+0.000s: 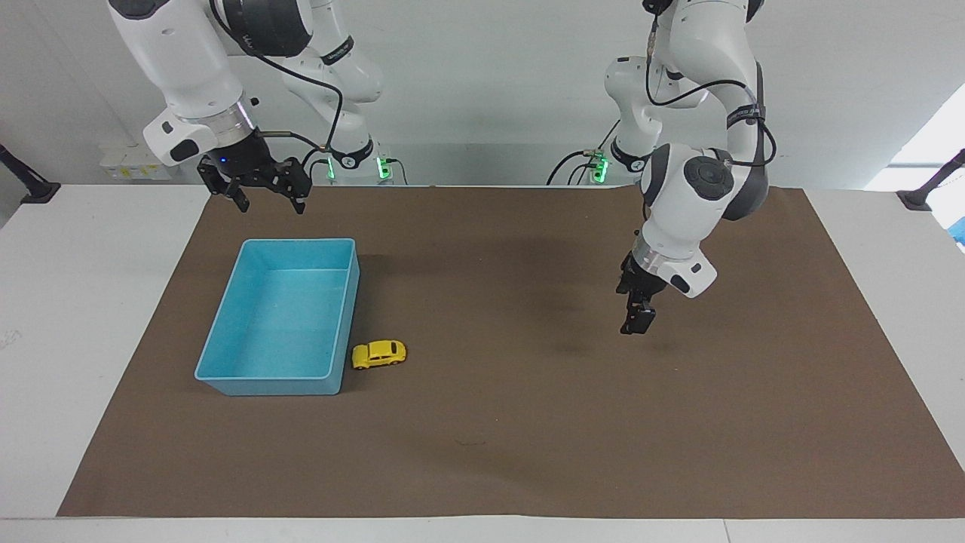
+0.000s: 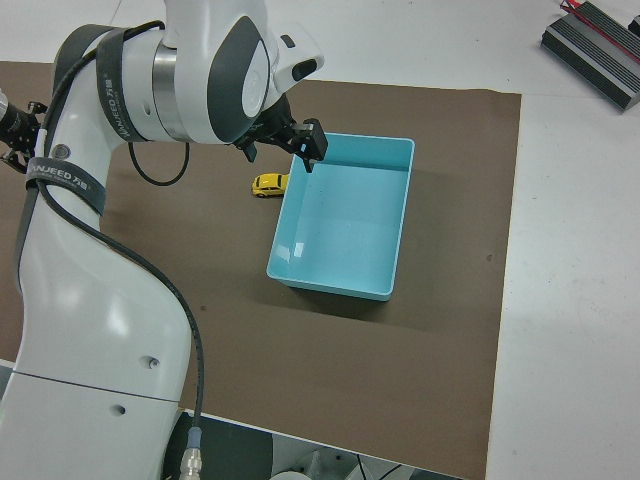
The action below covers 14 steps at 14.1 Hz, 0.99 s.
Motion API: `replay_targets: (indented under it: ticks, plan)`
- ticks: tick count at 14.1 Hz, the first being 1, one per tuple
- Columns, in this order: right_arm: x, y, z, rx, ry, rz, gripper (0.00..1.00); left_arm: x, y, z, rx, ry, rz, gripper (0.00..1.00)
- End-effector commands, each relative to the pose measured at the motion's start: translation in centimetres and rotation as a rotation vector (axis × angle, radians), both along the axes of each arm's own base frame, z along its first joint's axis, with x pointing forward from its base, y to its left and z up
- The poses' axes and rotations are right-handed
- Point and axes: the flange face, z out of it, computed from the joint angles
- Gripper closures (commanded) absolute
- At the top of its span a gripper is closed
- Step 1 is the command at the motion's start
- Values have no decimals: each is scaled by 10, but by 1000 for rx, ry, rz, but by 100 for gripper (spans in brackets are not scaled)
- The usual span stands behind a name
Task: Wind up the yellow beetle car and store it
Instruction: 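Lift the left gripper away as the car rolls toward the bin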
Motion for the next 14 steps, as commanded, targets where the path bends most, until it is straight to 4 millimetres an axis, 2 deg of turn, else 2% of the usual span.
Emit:
replay_targets:
  ticks: [1,5,7,10,14]
  plan:
    - [-3,-2,2,21,-15,6,0,-2,12,22,16,-18,-107,0]
    - [-3,-3,2,20,-15,6,0,-3,40,52,26,-60,-247,0]
    - [-3,-2,3,21,-19,6,0,-5,55,63,37,-66,-375,0]
    - [-3,-3,2,21,-18,8,0,-8,59,72,53,-78,-602,0]
    - [-2,-2,3,25,-21,67,0,-14,90,91,74,-95,-887,0]
